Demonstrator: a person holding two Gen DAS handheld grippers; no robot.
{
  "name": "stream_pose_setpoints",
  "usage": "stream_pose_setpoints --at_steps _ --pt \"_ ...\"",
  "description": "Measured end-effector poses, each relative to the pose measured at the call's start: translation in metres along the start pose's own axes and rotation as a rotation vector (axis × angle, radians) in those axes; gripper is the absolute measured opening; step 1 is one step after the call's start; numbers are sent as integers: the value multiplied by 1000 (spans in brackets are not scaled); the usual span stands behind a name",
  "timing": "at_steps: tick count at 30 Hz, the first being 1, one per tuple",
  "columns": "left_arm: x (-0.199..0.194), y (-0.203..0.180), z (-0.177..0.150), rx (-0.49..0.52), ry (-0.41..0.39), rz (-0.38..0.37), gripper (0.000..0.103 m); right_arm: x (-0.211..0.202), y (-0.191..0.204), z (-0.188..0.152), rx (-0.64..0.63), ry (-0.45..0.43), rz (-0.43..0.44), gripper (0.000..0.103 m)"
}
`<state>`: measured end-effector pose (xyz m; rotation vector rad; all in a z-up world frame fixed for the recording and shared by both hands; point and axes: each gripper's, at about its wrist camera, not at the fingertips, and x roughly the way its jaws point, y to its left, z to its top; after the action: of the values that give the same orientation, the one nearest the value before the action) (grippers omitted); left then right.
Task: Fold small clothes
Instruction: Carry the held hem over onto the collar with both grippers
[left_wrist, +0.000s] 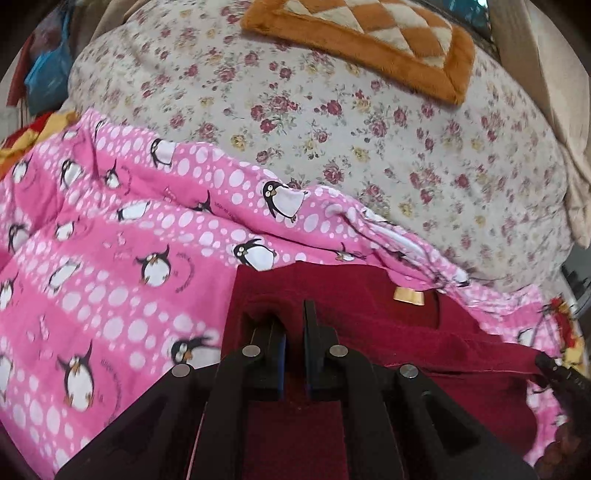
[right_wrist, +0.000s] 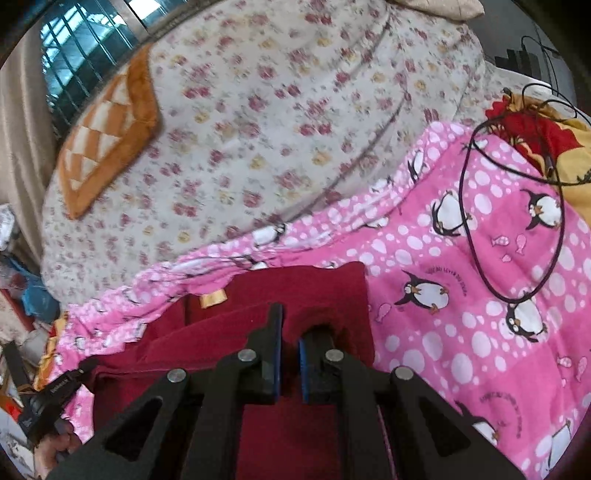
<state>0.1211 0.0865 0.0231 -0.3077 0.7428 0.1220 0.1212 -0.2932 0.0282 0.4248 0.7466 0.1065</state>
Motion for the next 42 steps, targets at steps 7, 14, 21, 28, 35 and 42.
stream_pose_setpoints --at_steps 7,14,21,28,35,42 --pt "22 -2 10 20 -14 34 0 44 5 12 -27 29 -41 7" --pt "56 -14 16 108 -15 81 0 79 7 20 -35 59 -68 7" --pt "87 2 9 42 131 35 1 103 -3 18 -16 115 -50 7" --pt "79 1 17 49 151 12 7 102 -6 22 2 138 45 18" --pt "55 8 36 -7 72 -118 31 81 1 28 9 109 142 27" --pt "52 6 38 -11 54 -131 33 72 3 33 4 98 175 28"
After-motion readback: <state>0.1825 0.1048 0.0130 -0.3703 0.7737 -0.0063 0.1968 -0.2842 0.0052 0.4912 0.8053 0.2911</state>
